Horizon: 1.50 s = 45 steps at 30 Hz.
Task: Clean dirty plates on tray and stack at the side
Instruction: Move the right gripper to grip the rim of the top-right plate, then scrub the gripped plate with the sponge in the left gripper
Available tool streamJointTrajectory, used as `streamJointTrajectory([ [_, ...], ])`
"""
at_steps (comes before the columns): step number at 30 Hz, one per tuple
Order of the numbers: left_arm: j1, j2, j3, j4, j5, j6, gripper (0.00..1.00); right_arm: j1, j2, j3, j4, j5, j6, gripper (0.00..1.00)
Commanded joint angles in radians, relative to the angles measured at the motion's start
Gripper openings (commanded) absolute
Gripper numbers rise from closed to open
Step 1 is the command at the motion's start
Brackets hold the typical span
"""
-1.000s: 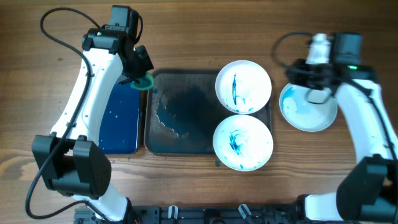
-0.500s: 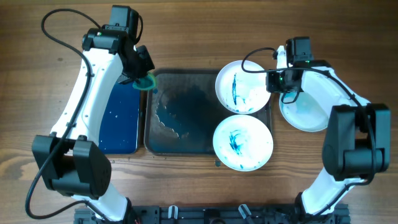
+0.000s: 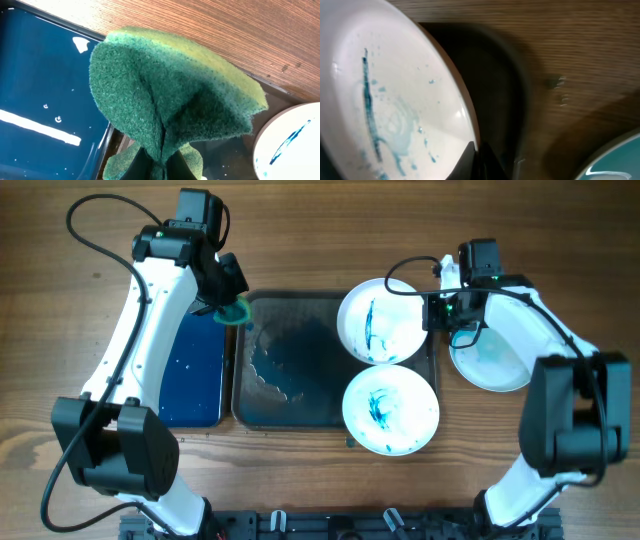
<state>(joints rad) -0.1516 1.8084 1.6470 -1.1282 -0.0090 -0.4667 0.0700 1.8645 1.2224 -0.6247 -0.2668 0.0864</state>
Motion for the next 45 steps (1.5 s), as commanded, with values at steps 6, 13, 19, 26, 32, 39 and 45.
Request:
streamJointTrajectory([
  [6,-0.003,-0.007,0.008,0.017,0.019,-0.009,0.04,0.299,-0.103,0.041,-0.020,-0.051,0.308,0.04],
  [13,-0.003,-0.007,0.008,0.022,0.019,-0.009,0.04,0.462,0.039,0.041,0.018,0.110,0.508,0.04],
  [19,-0.003,-0.007,0.008,0.022,0.019,-0.009,0.04,0.461,0.089,0.041,0.079,0.053,0.569,0.05],
  [26,-0.004,-0.007,0.008,0.002,0.020,0.040,0.04,0.459,0.119,0.041,0.100,0.049,0.604,0.20],
  [32,-0.004,0.010,0.008,0.002,0.094,0.147,0.04,0.460,0.159,0.041,0.112,0.003,0.705,0.12],
  [39,-0.018,0.125,0.006,0.003,0.190,0.292,0.04,0.460,0.163,0.041,0.116,0.004,0.709,0.04],
  [45,-0.074,0.262,0.006,0.017,0.227,0.472,0.04,0.460,0.163,0.041,0.116,-0.004,0.698,0.04],
])
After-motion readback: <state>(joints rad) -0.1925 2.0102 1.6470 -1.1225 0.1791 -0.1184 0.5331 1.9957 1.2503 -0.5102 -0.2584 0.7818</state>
